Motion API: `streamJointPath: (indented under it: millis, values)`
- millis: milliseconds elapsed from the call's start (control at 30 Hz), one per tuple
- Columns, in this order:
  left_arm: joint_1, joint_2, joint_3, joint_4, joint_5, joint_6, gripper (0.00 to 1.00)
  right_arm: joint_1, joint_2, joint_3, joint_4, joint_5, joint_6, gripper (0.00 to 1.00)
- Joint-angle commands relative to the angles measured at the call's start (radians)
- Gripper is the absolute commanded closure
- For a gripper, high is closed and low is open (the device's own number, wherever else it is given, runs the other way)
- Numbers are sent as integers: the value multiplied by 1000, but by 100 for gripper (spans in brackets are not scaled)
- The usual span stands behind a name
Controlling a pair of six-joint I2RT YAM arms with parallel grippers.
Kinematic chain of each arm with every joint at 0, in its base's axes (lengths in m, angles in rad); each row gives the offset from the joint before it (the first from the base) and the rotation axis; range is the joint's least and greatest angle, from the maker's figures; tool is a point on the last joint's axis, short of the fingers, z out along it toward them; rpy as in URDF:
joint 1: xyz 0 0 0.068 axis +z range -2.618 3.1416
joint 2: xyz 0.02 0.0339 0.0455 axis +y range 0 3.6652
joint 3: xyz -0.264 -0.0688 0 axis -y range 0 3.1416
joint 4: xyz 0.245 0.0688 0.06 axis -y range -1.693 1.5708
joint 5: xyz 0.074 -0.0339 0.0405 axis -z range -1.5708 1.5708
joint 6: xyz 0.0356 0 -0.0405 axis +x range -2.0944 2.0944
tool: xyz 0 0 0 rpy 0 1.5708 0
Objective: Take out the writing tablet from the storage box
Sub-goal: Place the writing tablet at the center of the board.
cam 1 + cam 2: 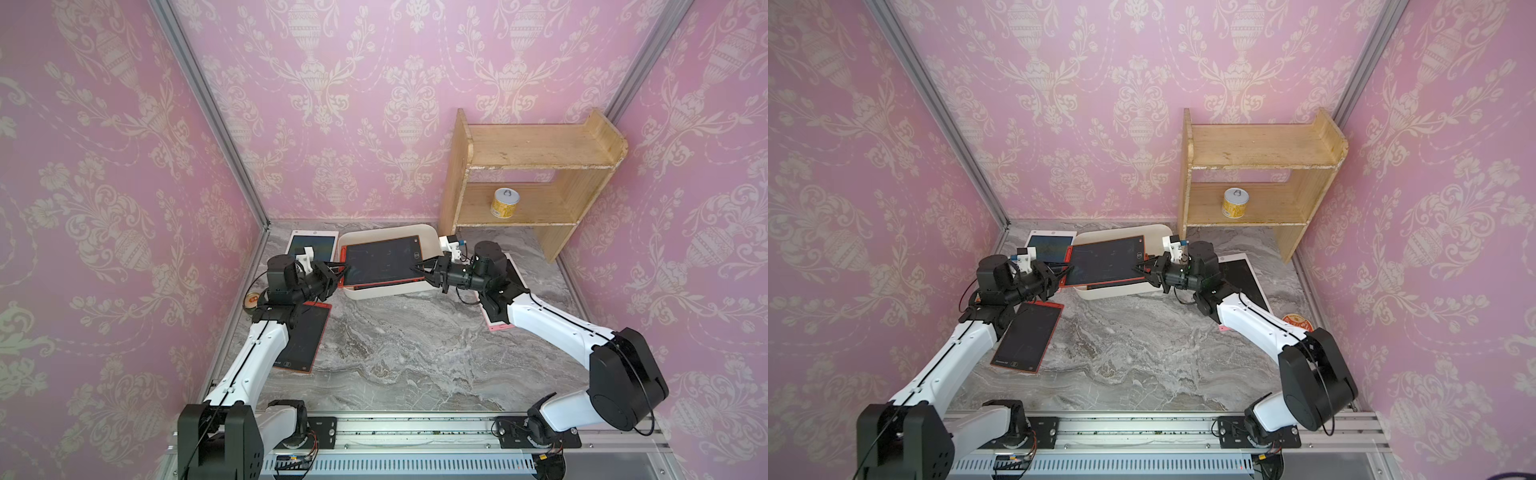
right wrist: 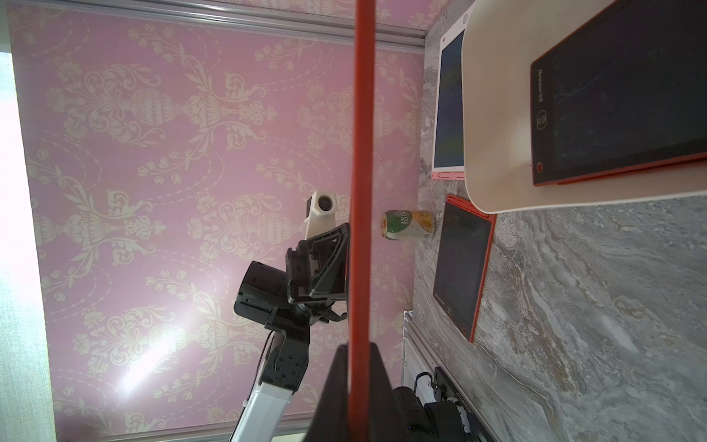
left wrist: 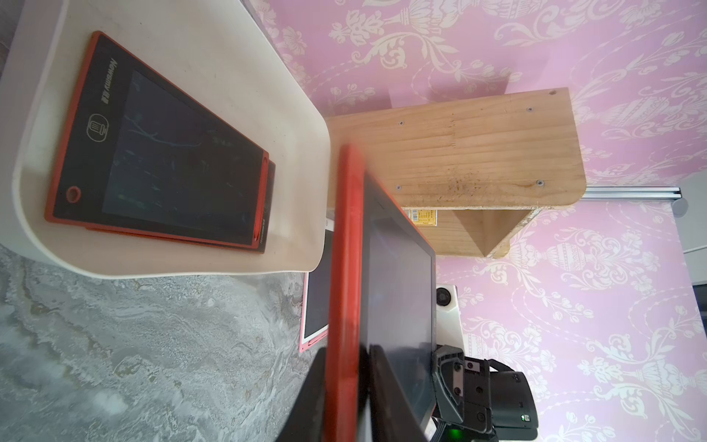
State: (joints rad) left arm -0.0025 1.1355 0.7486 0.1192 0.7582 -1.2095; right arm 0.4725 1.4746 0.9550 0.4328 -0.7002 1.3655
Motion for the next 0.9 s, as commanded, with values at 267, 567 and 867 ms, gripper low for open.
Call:
streamJointPath:
  millis: [267, 567, 867]
  values:
    - [22, -53, -9, -6, 35, 5, 99, -2, 36, 81, -105, -31, -92, 88]
    - [39, -106, -40, -12, -18, -16, 100, -18, 40, 97, -183, -19, -118, 39]
    - [46, -153, -28, -95, -71, 3, 100, -64, 27, 114, -285, -28, -180, 25]
